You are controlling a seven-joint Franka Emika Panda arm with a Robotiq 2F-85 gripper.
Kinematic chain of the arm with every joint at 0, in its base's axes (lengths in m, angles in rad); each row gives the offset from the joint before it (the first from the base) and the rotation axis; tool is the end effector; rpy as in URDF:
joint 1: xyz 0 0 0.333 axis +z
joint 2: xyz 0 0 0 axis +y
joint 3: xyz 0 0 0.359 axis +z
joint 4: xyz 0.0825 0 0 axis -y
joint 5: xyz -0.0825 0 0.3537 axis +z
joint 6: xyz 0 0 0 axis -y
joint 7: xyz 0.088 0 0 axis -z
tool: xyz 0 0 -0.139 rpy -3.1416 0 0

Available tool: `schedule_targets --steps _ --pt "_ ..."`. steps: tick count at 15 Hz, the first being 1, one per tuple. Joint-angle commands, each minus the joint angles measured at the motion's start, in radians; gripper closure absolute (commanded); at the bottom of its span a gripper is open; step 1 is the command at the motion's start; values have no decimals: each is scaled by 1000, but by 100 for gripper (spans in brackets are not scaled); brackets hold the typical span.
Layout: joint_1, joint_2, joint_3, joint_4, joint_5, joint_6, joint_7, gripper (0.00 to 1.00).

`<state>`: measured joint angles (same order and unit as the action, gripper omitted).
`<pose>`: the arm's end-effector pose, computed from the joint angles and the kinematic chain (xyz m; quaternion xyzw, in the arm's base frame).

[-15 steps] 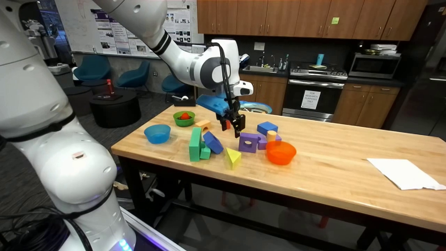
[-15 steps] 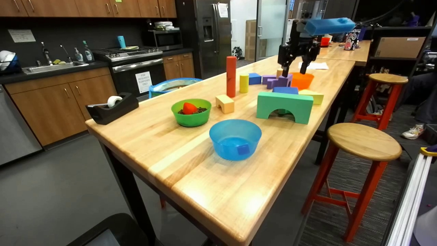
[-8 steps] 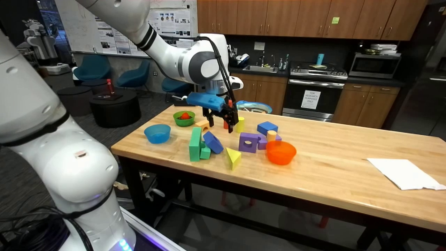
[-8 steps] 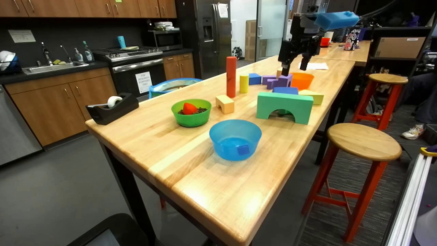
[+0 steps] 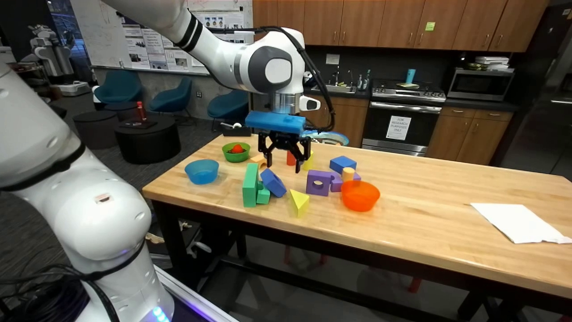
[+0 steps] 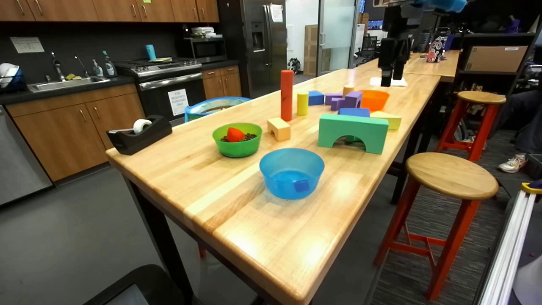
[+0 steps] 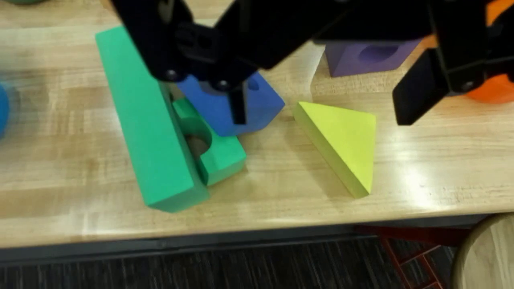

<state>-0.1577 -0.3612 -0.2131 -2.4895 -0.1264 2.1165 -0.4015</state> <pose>0.3515 -0.1495 0.4375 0.9983 0.0556 -0.0138 0.0120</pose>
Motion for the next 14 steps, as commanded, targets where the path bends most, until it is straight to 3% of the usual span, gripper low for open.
schedule_targets --steps 1,7,11,14 --pt "-2 -12 -28 16 -48 -90 -98 19" --pt "17 -24 -31 -27 -41 -139 -188 9" --pt "35 -37 -18 -70 -33 -130 -193 1" --pt "53 -53 -1 -109 -33 -104 -179 0"
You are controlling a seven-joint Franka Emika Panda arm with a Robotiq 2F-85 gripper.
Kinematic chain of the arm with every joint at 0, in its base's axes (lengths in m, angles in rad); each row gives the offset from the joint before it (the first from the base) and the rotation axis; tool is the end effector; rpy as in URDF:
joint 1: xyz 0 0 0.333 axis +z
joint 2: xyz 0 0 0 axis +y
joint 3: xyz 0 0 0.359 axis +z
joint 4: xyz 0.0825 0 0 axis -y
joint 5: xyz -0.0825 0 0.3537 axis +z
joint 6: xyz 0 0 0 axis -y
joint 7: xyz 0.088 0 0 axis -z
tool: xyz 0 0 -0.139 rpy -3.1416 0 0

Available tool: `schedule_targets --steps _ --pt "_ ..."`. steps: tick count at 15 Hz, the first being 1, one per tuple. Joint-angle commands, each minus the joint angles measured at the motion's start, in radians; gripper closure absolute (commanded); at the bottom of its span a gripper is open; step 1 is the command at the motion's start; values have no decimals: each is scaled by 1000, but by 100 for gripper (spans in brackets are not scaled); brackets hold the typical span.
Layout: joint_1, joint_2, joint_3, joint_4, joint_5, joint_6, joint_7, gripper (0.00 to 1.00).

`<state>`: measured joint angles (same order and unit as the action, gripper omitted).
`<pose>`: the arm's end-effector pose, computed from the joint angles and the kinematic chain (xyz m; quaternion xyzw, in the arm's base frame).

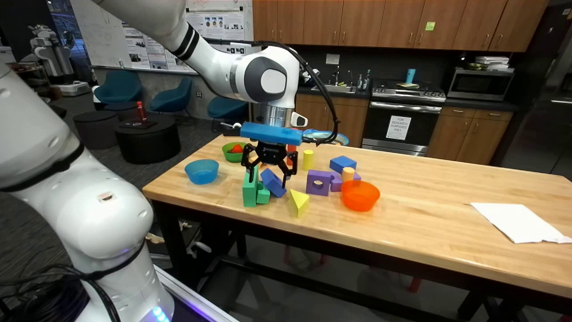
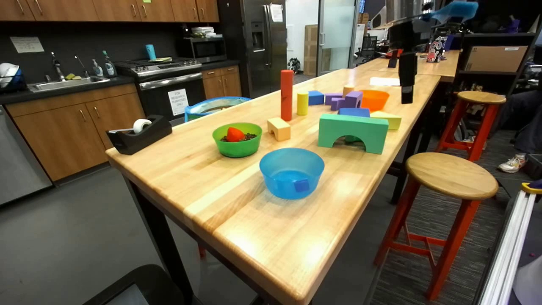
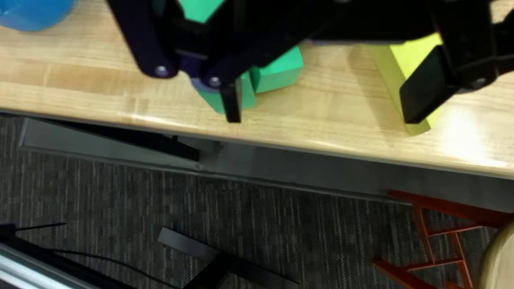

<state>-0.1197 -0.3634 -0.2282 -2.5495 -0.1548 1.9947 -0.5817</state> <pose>0.3216 -0.1323 0.4044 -0.9810 -0.1654 0.0998 0.0191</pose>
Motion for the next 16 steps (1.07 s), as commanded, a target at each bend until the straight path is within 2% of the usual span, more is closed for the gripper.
schedule_targets --steps 1,12,16 --pt "22 -58 21 -62 -3 30 4 0" --pt "111 -153 92 -215 9 152 28 0" --pt "139 -159 101 -253 10 252 42 0"
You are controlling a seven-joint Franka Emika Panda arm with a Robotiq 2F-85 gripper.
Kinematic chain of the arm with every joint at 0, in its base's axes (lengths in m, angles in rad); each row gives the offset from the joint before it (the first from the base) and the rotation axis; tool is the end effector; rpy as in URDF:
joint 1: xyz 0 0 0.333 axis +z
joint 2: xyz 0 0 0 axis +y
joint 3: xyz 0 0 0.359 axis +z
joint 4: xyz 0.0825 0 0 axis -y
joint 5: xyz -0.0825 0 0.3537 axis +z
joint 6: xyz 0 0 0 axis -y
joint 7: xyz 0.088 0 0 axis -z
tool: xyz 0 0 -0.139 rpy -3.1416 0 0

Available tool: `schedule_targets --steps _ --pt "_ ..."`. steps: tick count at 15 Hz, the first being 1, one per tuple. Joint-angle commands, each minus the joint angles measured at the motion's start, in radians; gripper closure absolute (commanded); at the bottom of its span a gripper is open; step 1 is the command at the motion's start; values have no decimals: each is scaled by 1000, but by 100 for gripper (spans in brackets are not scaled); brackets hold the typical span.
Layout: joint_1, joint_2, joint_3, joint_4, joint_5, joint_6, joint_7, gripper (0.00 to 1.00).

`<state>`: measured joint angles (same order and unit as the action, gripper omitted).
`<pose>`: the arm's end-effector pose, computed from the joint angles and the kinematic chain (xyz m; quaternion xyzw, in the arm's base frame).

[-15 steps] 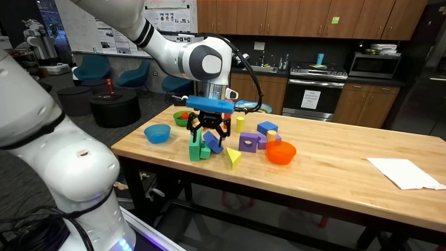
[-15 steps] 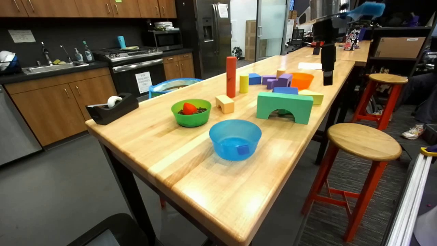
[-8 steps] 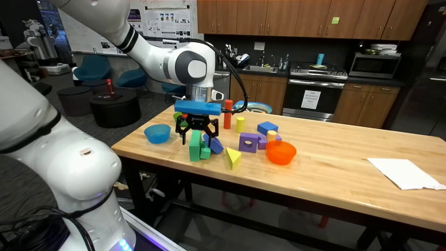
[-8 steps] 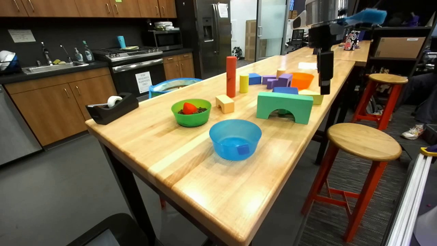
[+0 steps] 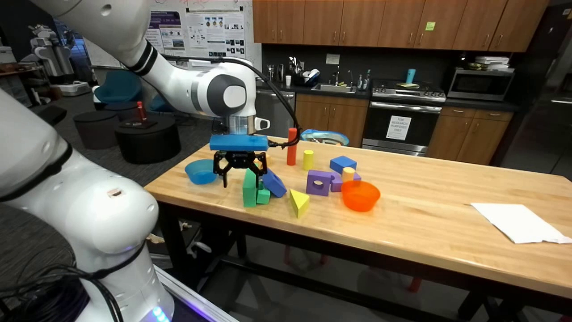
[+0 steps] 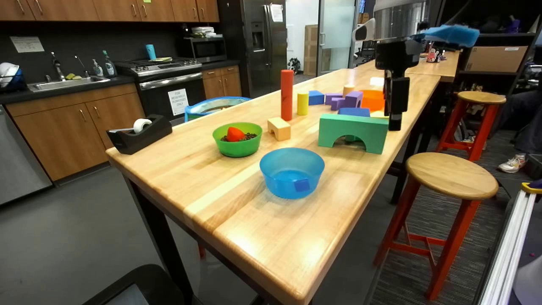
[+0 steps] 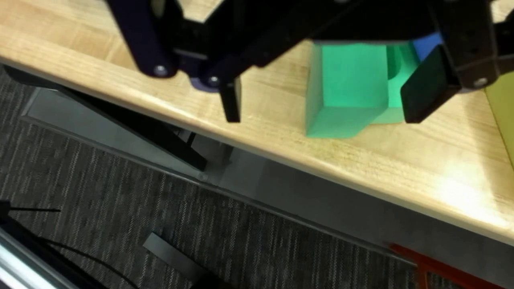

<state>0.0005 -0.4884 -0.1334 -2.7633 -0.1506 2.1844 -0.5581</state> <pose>0.2996 -0.0475 0.3750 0.9629 0.2644 -0.0523 0.0116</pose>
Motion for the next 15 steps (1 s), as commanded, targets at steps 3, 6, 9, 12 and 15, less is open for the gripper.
schedule_targets --steps 3,6,9,12,15 --pt "36 -6 5 -11 9 107 10 0" --pt "41 -2 -1 -10 10 139 4 0" --pt "41 2 -7 -10 14 146 -1 0" --pt "38 6 -16 -10 20 140 -5 0" --pt "36 17 -23 -11 25 145 -3 0"
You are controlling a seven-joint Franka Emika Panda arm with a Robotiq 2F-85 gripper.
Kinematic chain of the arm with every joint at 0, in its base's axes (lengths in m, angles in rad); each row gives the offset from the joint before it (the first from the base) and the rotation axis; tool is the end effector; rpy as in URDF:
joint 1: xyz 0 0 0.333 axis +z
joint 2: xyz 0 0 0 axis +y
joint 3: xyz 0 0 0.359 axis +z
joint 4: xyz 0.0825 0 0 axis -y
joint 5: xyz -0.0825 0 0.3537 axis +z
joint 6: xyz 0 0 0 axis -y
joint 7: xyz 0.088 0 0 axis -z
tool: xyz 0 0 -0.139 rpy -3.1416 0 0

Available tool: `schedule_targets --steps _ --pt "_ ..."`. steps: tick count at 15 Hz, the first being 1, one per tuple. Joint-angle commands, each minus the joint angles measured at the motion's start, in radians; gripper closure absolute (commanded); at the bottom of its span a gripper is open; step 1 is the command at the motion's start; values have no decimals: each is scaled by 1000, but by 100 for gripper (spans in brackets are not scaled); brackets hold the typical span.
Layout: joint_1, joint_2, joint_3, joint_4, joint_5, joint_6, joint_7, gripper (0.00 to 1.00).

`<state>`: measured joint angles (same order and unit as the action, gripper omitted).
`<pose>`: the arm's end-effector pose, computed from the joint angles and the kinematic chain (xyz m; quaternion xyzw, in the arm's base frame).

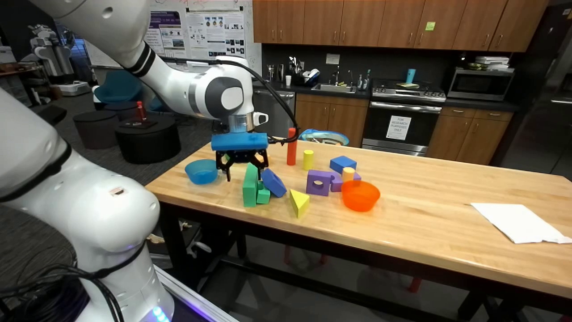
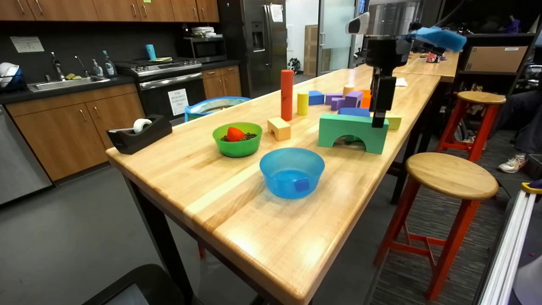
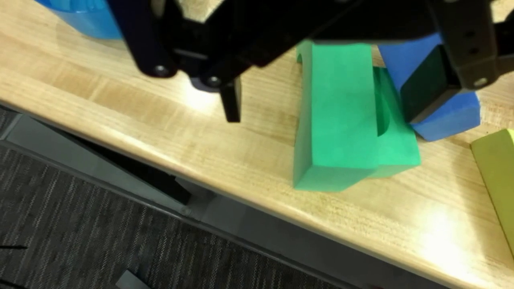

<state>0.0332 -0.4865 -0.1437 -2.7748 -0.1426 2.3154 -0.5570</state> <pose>0.3158 -0.0391 0.3804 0.9611 0.2751 0.0061 0.0226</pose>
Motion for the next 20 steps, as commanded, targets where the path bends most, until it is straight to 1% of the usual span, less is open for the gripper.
schedule_targets --steps 1,7,8,9,11,12,16,17,20 --pt "3 19 -14 1 19 12 -2 0" --pt "0 58 -10 1 24 18 9 0" --pt "0 64 -10 3 26 18 10 25" --pt "0 69 -10 4 27 18 10 26" --pt "2 77 -9 6 30 19 9 38" --pt "2 79 -8 6 31 19 9 47" --pt "4 86 -5 4 34 27 9 78" --pt "5 85 -3 2 33 28 11 84" --pt "12 84 8 2 34 28 17 84"
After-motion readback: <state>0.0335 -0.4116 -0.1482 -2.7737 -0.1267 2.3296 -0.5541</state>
